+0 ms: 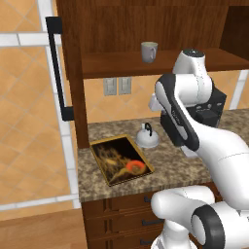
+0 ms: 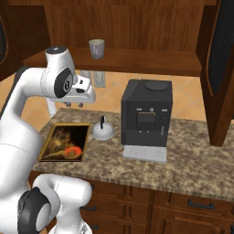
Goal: Pick the kettle from the counter and place it on the tray. Then pick the mug from the cabinet and place it on the tray. Then close the cabinet doors.
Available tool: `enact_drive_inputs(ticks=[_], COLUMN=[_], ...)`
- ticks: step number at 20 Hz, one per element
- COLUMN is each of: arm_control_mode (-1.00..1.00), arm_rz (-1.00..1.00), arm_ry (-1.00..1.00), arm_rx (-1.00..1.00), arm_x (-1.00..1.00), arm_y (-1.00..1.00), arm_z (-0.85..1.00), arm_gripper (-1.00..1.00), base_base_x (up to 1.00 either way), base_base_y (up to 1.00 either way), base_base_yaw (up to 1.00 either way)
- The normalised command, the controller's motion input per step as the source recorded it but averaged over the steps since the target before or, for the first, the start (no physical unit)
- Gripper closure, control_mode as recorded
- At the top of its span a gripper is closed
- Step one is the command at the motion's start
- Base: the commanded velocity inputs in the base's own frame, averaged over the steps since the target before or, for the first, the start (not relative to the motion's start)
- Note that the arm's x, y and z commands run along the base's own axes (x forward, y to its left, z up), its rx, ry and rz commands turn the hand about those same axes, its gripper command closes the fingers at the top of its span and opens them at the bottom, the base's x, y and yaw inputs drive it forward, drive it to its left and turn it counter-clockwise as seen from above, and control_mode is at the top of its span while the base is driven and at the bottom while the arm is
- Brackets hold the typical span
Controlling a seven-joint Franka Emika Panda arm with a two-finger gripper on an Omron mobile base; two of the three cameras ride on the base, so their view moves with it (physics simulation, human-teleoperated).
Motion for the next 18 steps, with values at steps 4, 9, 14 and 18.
enact_drive_inputs(ticks=[4, 9, 14, 18], arm_control_mode=[-1.00, -1.00, -1.00, -1.00], arm_rz=[0.00, 0.00, 0.00, -0.02], arm_ry=[0.06, 0.06, 0.00, -0.12], arm_rx=[-0.07, -0.02, 0.00, 0.00], arm_x=[-0.04, -0.25, -0.07, 0.23], arm_y=[0.00, -0.11, -0.07, 0.00], arm_z=[-0.08, -0.37, -0.51, -0.46], arm_gripper=[-1.00, -1.00, -1.00, -1.00], base_base_x=[0.00, 0.00, 0.00, 0.00], base_base_y=[0.00, 0.00, 0.00, 0.00], base_base_yaw=[0.00, 0.00, 0.00, 0.00])
